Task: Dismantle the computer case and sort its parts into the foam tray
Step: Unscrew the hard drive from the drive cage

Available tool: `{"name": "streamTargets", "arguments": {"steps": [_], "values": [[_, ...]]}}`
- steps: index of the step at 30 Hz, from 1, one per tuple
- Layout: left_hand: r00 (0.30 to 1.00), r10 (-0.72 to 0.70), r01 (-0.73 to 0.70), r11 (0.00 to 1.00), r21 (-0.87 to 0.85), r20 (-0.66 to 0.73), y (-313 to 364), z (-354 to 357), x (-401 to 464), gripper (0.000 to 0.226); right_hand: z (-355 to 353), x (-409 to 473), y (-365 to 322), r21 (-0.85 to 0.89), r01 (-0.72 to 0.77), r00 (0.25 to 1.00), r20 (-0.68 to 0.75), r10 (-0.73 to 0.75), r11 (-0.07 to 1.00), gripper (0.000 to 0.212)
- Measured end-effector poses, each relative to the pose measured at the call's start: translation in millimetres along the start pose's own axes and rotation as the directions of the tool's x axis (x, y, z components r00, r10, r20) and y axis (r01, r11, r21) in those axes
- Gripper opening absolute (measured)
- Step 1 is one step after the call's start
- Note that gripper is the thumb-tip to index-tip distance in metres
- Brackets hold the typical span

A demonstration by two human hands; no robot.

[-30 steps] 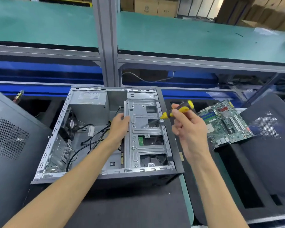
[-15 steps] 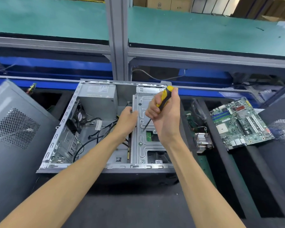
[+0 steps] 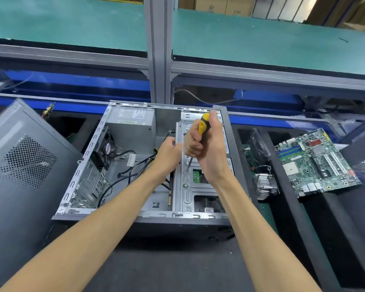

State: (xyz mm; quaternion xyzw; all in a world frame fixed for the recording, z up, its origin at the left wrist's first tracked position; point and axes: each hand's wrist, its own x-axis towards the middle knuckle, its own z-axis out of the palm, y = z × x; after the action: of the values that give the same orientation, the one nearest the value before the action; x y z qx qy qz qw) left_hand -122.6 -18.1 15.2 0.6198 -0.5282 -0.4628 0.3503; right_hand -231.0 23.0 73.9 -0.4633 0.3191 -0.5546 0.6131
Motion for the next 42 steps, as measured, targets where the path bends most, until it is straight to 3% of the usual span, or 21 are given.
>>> {"name": "streamTargets", "arguments": {"steps": [11, 20, 29, 35, 42], "values": [[1.000, 0.029, -0.028, 0.999, 0.025, -0.013, 0.5, 0.2, -1.2, 0.030, -6.5, 1.5, -6.3, 0.142, 0.018, 1.000, -0.015, -0.016, 0.990, 0.055], [0.999, 0.047, -0.047, 0.998, 0.030, -0.017, 0.9, -0.5, -2.3, 0.031, -3.3, -2.7, -5.1, 0.119, 0.005, 1.000, -0.014, -0.004, 0.993, 0.054], [1.000, 0.029, -0.029, 0.999, 0.016, -0.003, -0.3, -0.2, -0.9, 0.027, 1.4, -2.2, -4.0, -0.002, -0.003, 1.000, 0.006, 0.003, 1.000, 0.052], [0.991, 0.124, -0.129, 0.987, 0.094, 0.054, -1.0, -1.5, -3.0, 0.017, 7.4, 2.9, -15.9, -0.304, 0.019, 0.993, 0.117, 0.018, 0.952, 0.043], [0.994, 0.086, -0.087, 0.996, 0.014, 0.062, 1.8, -2.4, -3.3, 0.025, 10.8, 6.2, -22.3, -0.176, 0.014, 0.990, 0.142, 0.012, 0.984, 0.036]]}}
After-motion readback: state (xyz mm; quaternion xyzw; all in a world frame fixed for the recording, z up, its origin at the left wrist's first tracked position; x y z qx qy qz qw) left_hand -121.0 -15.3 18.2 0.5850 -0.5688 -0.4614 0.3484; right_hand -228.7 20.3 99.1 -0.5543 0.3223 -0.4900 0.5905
